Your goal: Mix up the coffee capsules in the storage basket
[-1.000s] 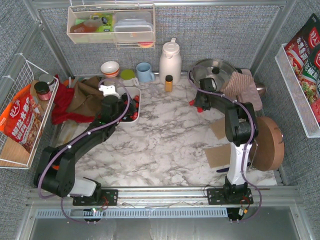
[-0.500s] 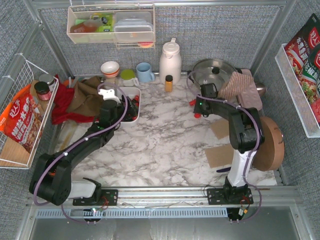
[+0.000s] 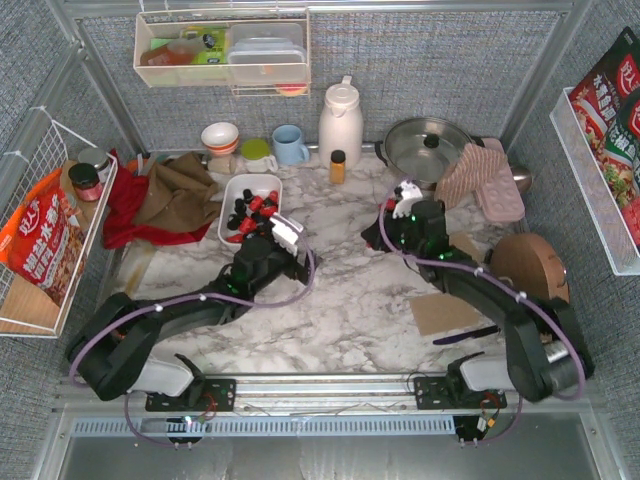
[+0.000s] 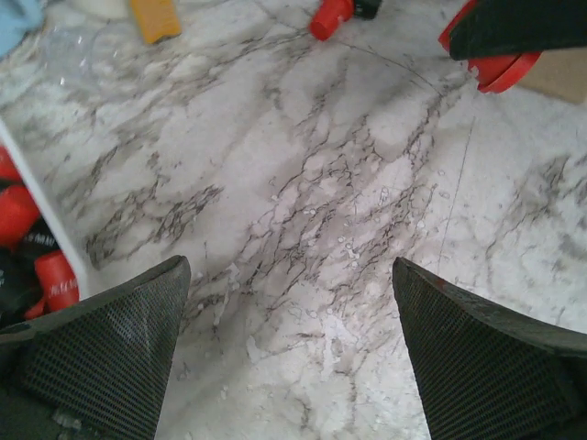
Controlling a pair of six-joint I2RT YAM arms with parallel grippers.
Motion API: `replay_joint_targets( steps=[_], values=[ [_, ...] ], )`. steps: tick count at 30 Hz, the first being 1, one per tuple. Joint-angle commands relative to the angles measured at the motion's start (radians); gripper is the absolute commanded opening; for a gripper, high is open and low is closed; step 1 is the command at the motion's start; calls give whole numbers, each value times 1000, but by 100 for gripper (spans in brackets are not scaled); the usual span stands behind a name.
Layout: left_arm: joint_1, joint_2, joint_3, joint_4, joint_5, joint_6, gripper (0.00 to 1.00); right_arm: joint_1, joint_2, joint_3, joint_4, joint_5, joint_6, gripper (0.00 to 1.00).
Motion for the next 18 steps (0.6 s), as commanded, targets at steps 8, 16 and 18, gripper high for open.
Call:
replay_joint_targets(
  steps=[8,16,18],
  values=[
    [-67,197,-149,857,346,422,99,164,-266,-172,161,-136,85,29],
    [-138,316,-131,1037,392,458,100,199,-317,-212,232,-170,166,29],
    [-149,326,-119,1032,399,459,100,202,-322,-214,242,-170,172,29]
  ],
)
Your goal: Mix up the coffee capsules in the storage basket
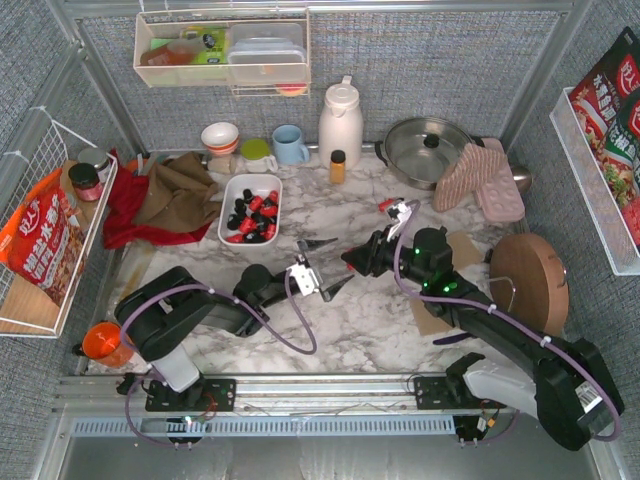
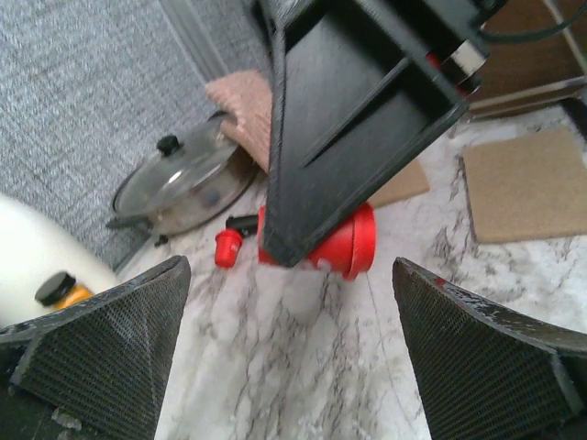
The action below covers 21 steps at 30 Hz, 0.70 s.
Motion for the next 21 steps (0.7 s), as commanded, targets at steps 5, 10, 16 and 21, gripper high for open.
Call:
replay_joint_targets(
  steps=[5,10,16,21],
  values=[
    [-41,36,33,117,6,35,93,12,-9,-4,85,-25,41,29],
    [-46,39,37,116,-8,34,69,17,1,-7,104,-35,61,29],
    [-48,37,34,117,-15,37,53,20,10,-1,101,-44,71,32],
    [-48,34,24,124,-35,42,40,20,6,9,87,-35,82,48]
  ],
)
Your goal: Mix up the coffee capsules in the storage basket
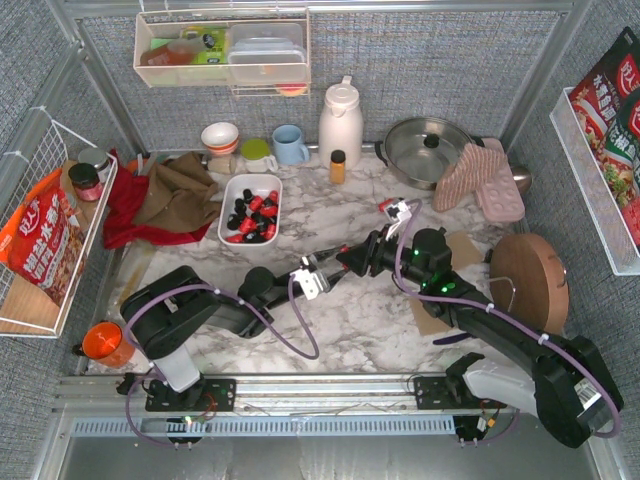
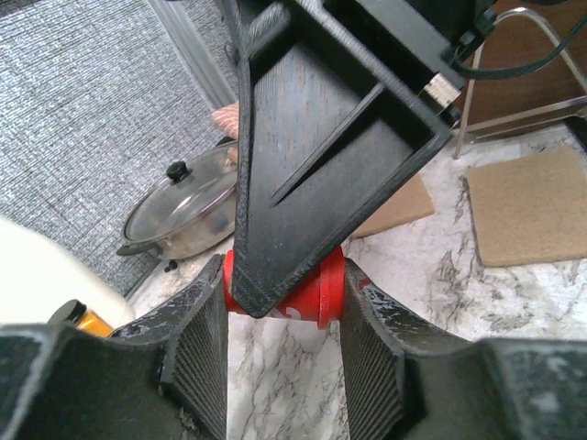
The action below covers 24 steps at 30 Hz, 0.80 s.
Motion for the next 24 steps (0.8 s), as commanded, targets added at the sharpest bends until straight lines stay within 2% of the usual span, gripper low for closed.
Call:
replay_joint_targets(
  steps=[1,5,8,15,18,22,24],
  values=[
    [2,-1,-9,56,-28,6,39,2,-5,20,1,-8,11,51],
    [3,-2,-23,56,-79,-5,37,2,-27,34,-52,49,-3,62],
    [8,-3,-38,58,-168,-27,37,0,-54,48,-113,130,-36,63],
    [121,-71,-50,-16,-381,-205,35,-1,-17,169,-352,502,-177,62],
    [186,-136,-12,-186,-451,-277,31,-13,50,208,-367,609,-221,62],
    [300,-187,94,-495,-510,-387,28,-36,150,272,-372,653,-262,62],
    [359,-183,139,-592,-512,-421,28,-46,202,306,-371,676,-277,62]
  ],
)
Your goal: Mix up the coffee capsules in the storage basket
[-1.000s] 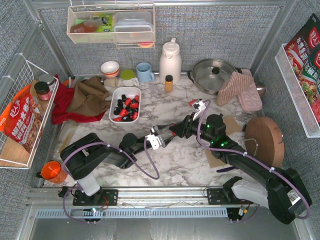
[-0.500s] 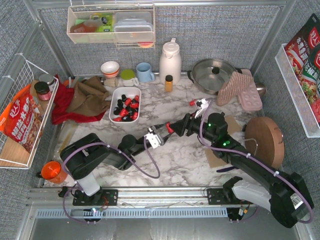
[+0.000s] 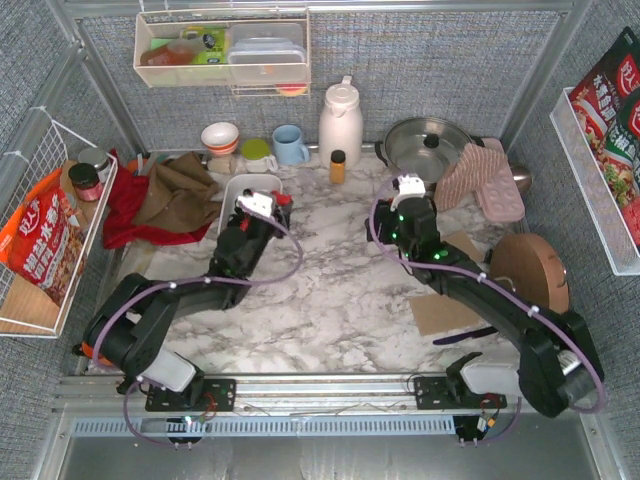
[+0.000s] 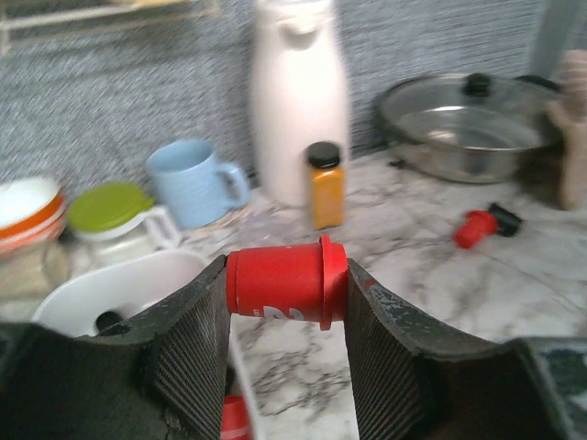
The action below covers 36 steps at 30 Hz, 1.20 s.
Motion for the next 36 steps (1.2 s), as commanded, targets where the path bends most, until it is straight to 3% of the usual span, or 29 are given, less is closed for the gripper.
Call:
replay_joint_targets(
  steps=[1,8,12,16,18,23,26,27,36],
  values=[
    [107,4,85,-316,-61,-132,27,-17,88,70,-11,112,-65,62],
    [281,163,303,-645,-38,-275,27,-36,242,175,-35,118,-68,62],
    [298,243,411,-782,-37,-293,27,-40,302,204,-38,119,-75,62],
    [299,288,434,-799,-105,-317,30,-53,361,262,-54,124,-74,62],
    [300,297,438,-804,-116,-323,37,-65,412,297,-76,120,-67,63],
    [300,289,449,-824,-132,-330,79,-125,547,396,-119,98,30,63],
    [300,224,417,-813,-132,-329,87,-160,645,489,-175,121,134,63],
    [299,193,396,-803,-137,-329,97,-166,677,530,-206,133,162,63],
    [287,-42,238,-746,-95,-320,99,-181,863,769,-372,276,340,65]
  ],
)
